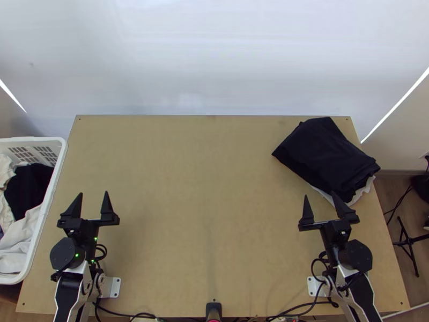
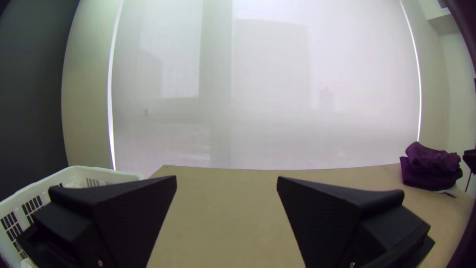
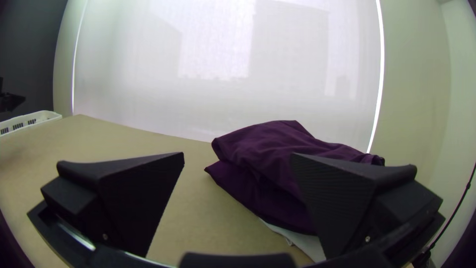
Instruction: Fold the t-shirt
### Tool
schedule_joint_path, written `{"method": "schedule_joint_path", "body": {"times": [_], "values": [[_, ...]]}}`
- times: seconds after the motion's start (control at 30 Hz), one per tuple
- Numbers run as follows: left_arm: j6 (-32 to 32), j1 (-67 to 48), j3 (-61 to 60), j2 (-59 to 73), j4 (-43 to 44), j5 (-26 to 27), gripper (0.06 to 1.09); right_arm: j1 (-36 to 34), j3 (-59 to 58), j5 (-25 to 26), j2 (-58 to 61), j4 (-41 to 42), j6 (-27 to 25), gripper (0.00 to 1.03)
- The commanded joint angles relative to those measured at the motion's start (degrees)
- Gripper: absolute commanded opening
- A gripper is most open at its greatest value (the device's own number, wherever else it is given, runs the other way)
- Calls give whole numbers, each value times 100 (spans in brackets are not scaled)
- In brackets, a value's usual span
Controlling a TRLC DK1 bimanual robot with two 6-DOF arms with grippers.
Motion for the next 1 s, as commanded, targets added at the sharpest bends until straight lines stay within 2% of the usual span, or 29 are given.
{"method": "schedule_joint_path", "body": {"times": [0.0,0.13,0.2,0.23,0.43,0.5,0.6,0.7,0.77,0.87,0.97], "values": [[242,164,25,139,-127,267,104,2,1,1,-1,7,-4,99],[655,357,16,-10,39,328,104,2,1,1,-1,-2,-4,99],[690,401,69,-10,681,267,104,2,1,1,-1,-2,5,99],[690,401,175,-10,716,267,104,2,1,1,-1,-2,-4,99],[664,437,1467,306,655,82,104,2,1,1,-1,7,-4,99],[655,445,2152,948,461,-304,104,2,1,1,-1,7,-4,99],[638,498,3409,2091,-321,-823,104,2,1,1,-1,7,5,99],[532,1140,4341,2934,-778,-946,104,2,1,1,-1,7,-4,99],[295,1773,4912,3541,-1244,-867,104,2,1,1,-1,-2,-4,99],[-92,2687,5967,4754,-2439,-744,104,2,1,1,-1,-2,-4,99],[-347,3785,6661,5993,-3028,21,104,2,1,1,-1,-2,-4,99]]}}
